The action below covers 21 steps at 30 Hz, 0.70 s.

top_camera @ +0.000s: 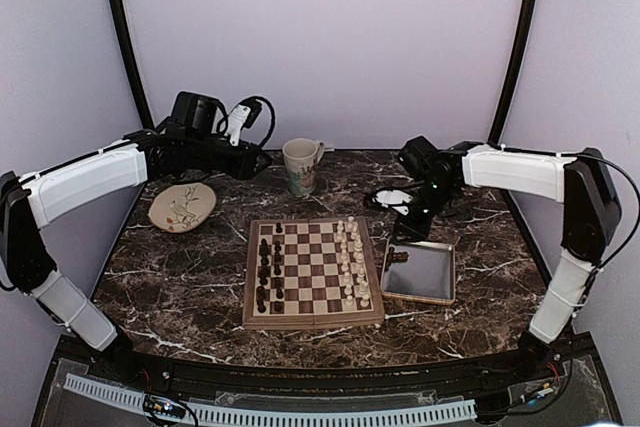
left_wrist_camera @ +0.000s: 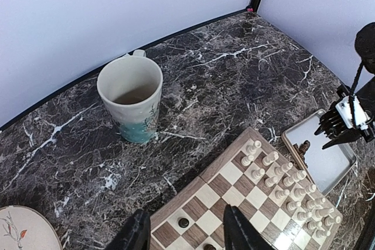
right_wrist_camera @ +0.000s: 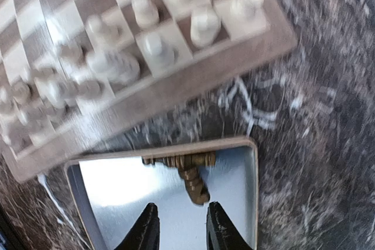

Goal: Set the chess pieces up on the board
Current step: Pick up the knight from the storage box.

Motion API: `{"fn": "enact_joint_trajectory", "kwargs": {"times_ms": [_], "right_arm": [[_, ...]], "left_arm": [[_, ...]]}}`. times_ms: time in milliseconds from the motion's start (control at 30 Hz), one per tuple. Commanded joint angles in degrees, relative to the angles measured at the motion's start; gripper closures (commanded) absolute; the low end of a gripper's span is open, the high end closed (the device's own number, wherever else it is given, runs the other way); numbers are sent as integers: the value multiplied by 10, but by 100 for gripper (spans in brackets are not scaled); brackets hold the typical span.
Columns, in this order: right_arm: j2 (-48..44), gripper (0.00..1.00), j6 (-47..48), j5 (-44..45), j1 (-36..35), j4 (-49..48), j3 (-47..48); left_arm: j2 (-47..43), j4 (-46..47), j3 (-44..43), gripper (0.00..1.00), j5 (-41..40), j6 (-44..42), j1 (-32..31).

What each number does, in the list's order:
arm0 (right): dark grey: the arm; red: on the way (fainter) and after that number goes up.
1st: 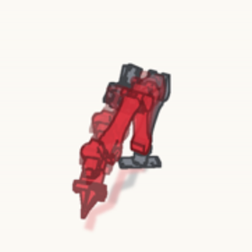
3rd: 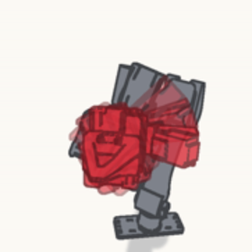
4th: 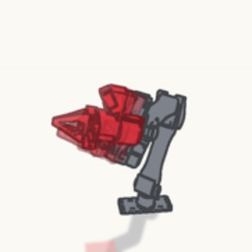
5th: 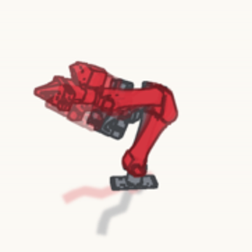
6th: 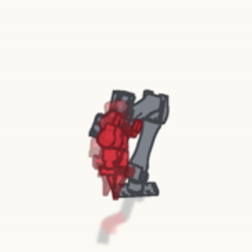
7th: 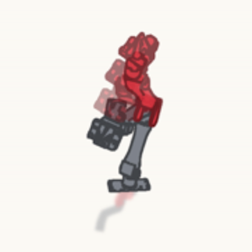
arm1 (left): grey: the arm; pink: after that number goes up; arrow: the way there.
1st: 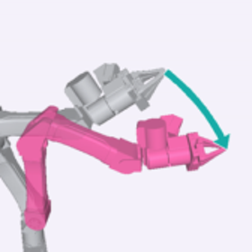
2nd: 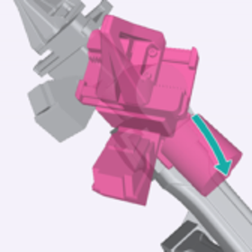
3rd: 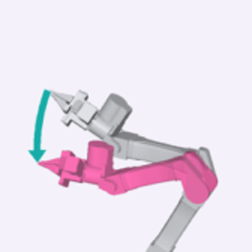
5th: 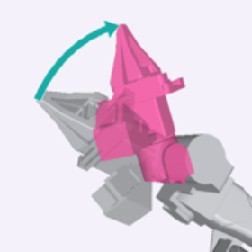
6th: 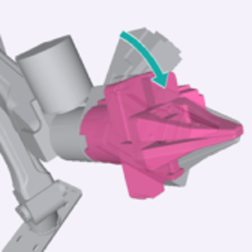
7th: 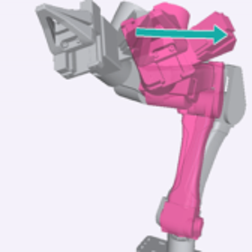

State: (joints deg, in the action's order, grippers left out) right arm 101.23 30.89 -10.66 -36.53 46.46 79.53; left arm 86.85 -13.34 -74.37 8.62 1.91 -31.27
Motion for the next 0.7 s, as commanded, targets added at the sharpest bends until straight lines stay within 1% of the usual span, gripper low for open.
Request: {"fn": "enact_joint_trajectory", "kwargs": {"times_ms": [0,67,167,433,667], "right_arm": [[-48,71,49,17,32,-35,-83],[-54,71,68,36,33,-47,-109],[-46,71,86,49,34,-57,-122],[1,70,111,48,33,-65,-105],[23,70,124,36,34,-62,-93]], "left_arm": [[6,13,-3,56,24,-3,4],[9,12,-3,56,25,-3,4],[13,11,-5,56,27,-2,4],[13,8,-6,56,32,-2,4],[18,5,-9,56,38,-2,3]]}}
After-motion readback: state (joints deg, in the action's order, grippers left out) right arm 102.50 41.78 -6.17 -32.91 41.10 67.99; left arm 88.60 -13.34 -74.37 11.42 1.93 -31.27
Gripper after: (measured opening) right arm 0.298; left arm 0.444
